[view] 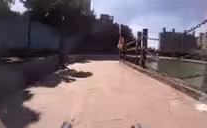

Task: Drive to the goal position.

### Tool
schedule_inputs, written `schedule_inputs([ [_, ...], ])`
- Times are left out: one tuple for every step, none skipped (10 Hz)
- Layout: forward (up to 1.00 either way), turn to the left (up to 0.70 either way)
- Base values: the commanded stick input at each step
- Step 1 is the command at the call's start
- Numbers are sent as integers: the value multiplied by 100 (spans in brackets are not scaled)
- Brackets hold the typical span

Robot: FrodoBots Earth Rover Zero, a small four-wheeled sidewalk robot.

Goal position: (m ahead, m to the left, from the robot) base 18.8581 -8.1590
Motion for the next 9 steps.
schedule_inputs([
  [70, 0],
  [70, 0],
  [70, 0],
  [70, 0],
  [70, -16],
  [70, -35],
  [70, -35],
  [70, -21],
  [70, 0],
])
